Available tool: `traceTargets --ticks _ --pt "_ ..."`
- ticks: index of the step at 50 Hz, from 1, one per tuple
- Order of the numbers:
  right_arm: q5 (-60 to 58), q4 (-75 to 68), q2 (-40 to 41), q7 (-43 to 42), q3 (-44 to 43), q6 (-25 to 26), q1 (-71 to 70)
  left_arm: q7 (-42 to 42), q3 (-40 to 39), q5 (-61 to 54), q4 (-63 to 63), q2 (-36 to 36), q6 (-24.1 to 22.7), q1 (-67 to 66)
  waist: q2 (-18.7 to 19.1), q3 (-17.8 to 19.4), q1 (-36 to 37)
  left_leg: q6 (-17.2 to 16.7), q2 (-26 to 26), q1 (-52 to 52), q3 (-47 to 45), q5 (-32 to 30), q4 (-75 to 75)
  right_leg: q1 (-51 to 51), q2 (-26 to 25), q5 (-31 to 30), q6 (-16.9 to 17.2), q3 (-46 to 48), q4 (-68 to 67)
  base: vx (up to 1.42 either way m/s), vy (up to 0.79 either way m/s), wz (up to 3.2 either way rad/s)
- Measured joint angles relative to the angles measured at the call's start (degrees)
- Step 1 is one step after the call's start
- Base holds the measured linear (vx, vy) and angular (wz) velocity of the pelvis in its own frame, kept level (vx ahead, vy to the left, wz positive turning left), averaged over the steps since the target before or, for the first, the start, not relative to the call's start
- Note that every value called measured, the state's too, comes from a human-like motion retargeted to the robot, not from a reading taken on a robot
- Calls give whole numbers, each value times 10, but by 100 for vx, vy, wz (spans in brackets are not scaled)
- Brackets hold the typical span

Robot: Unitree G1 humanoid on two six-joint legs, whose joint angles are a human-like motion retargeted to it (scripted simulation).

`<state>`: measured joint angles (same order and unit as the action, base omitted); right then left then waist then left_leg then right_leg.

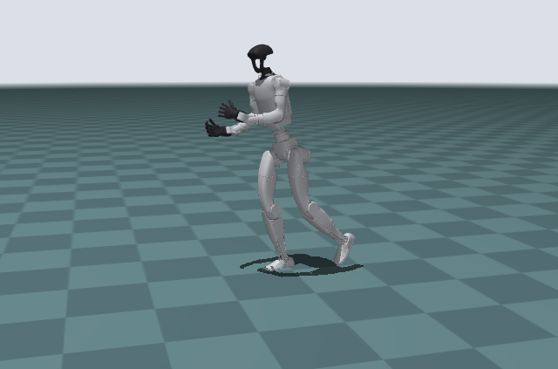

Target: Kungfu

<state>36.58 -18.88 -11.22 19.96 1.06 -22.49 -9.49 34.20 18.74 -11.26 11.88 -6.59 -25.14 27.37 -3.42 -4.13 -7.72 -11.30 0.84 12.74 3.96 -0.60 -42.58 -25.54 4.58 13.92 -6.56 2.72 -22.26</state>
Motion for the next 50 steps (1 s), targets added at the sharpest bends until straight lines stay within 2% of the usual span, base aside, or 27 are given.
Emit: traceTargets --ticks 4,6,8,10,17,21,25,27,30,33,35,38,40,45,50 --pt "50 109 1 -24 -42 -8 29 -134 -31 -123 2 7 -53 41 -8 3 -11 35 -32 62 -53 98 7 81 -50 -8 -9 -47 47 37 -23 -208" --pt "67 163 3 -58 -53 -32 35 -193 -42 -167 3 13 -79 58 -10 3 -13 32 -35 81 -55 113 53 117 -73 -13 -15 -69 65 35 -22 -233" --pt "83 217 1 -95 -58 -62 35 -227 -48 -215 4 26 -86 73 -9 5 -11 31 -45 94 -58 113 111 151 -95 -17 -22 -91 80 41 -23 -254" --pt "101 267 -3 -125 -60 -89 30 -222 -53 -273 -1 42 -70 84 -6 8 -9 39 -63 105 -67 116 173 182 -114 -19 -26 -120 92 38 -16 -270" --pt "191 404 -1 -136 -46 -120 -5 -58 -61 -538 -30 93 69 87 11 20 -29 60 -127 111 -71 125 372 243 -141 -4 -22 -241 73 41 -1 -271" --pt "196 448 9 -134 -32 -152 -6 -34 -51 -650 -37 130 105 73 30 26 -55 79 -156 102 -67 121 362 257 -144 18 -12 -312 48 49 21 -220" --pt "187 478 1 -148 -21 -183 12 -13 -30 -682 -45 155 121 56 56 29 -75 93 -164 89 -87 111 306 266 -135 42 3 -368 29 66 40 -173" --pt "184 489 -6 -151 -23 -191 25 -6 -20 -683 -47 162 124 46 78 31 -88 71 -168 90 -77 61 277 267 -126 47 17 -348 25 78 48 -106" --pt "171 506 -3 -149 -12 -203 45 4 -30 -681 -50 157 134 36 84 28 -84 30 -160 124 -67 70 186 248 -64 43 61 -276 25 60 42 -142" --pt "141 503 0 -166 2 -224 42 11 -52 -668 -61 137 140 40 80 36 -55 26 -167 131 -120 114 135 231 8 15 111 -165 43 30 44 -129" --pt "127 497 -10 -179 5 -230 38 15 -63 -649 -67 127 135 35 70 28 -15 35 -143 139 -129 136 113 214 60 -10 139 -89 50 34 37 -99" --pt "102 491 -28 -188 -2 -227 28 17 -68 -626 -75 100 132 20 55 9 33 41 -109 168 -121 150 95 210 117 -37 151 38 60 40 37 7" --pt "75 484 -40 -201 -6 -229 13 22 -77 -610 -83 66 131 9 46 -2 57 45 -94 183 -121 152 95 222 138 -54 151 104 74 29 23 103" --pt "-64 454 -96 -281 -4 -219 -79 43 -140 -535 -112 -63 122 -17 21 -13 112 52 -35 221 -76 142 98 267 144 -69 205 166 106 21 12 183" --pt "-164 378 -174 -339 -3 -162 -202 -3 -254 -399 -132 -235 102 -68 -44 -26 257 45 -9 246 -57 129 109 286 141 -32 190 227 119 26 -7 116"
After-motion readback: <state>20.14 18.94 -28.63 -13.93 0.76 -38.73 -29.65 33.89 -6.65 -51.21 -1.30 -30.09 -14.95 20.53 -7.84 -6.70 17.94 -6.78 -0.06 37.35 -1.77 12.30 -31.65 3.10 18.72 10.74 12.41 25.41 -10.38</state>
